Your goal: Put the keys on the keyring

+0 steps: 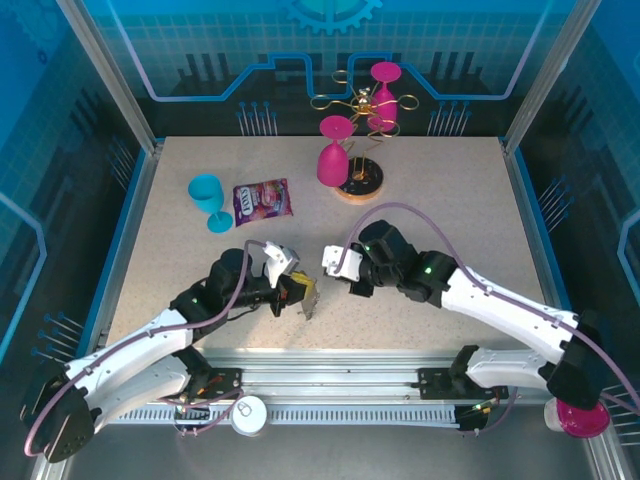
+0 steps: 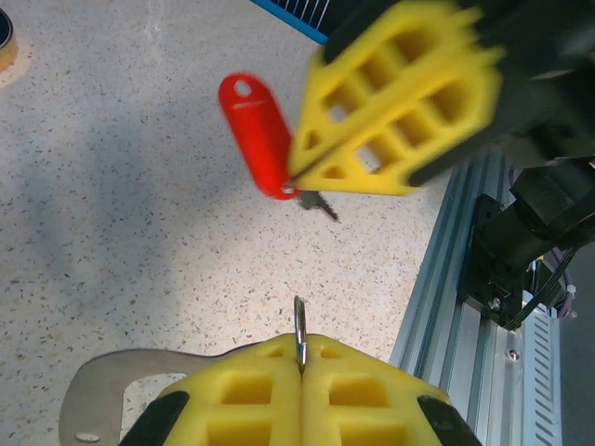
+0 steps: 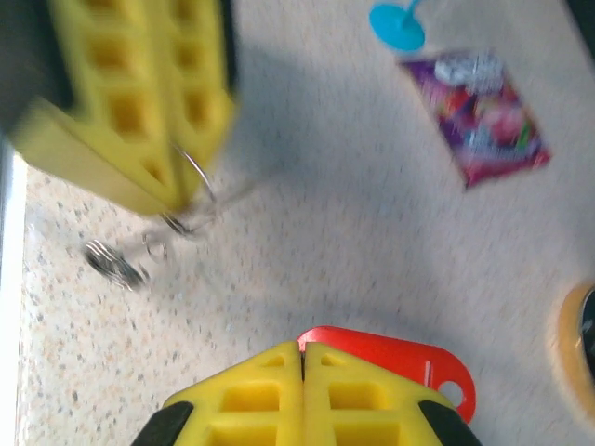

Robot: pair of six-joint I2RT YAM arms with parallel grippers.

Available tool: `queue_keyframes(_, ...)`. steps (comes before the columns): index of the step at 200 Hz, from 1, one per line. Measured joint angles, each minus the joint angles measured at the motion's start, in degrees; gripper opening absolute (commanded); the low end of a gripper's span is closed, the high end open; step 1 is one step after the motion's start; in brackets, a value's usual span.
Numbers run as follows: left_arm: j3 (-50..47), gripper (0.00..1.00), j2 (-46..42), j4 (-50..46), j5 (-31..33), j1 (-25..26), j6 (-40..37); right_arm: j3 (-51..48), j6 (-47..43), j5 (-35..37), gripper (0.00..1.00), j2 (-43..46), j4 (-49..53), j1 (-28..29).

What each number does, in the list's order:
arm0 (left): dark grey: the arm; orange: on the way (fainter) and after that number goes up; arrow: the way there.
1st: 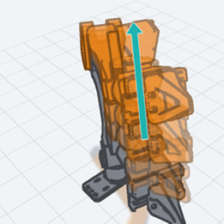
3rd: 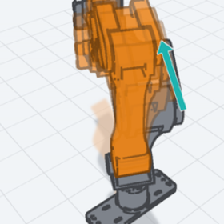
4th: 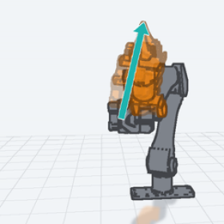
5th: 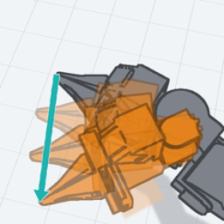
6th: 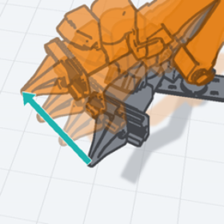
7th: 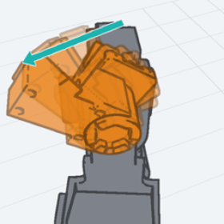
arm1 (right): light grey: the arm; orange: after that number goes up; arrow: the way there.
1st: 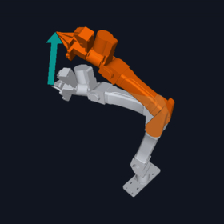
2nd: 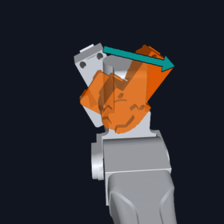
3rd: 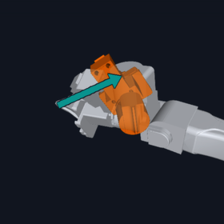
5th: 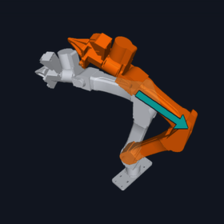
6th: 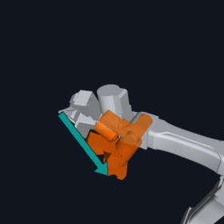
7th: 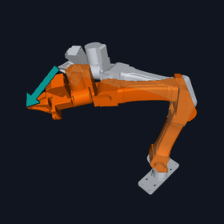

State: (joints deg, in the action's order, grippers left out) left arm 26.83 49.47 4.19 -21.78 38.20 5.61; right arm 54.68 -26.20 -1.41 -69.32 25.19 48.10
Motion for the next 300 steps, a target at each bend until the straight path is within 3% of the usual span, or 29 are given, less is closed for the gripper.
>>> queue_keyframes(34,0.0,0.0,-0.15,-0.07,1.75,0.0,0.0,0.9,14.8,-3.56,0.0,-10.08,4.87,-7.43)
queue_keyframes(69,0.0,0.0,-0.15,-0.09,3.21,0.0,0.02,0.02,27.56,-3.56,0.0,-17.53,5.22,-8.04)
queue_keyframes(102,0.0,0.0,-0.48,-0.26,4.04,0.0,0.02,-0.04,33.75,-3.54,0.0,-22.32,4.81,-8.15)
queue_keyframes(127,0.0,0.0,-0.52,-0.33,4.04,0.0,0.0,-0.04,35.91,-3.28,0.0,-25.27,4.81,-8.15)
queue_keyframes(200,0.0,0.0,-0.55,-0.5,4.04,0.0,0.02,0.42,37.16,-1.57,0.16,-27.47,5.86,-8.2)
queue_keyframes(300,0.0,0.0,-0.52,-0.52,4.02,0.0,0.0,1.92,37.13,-0.72,0.16,-27.45,9.29,-8.41)
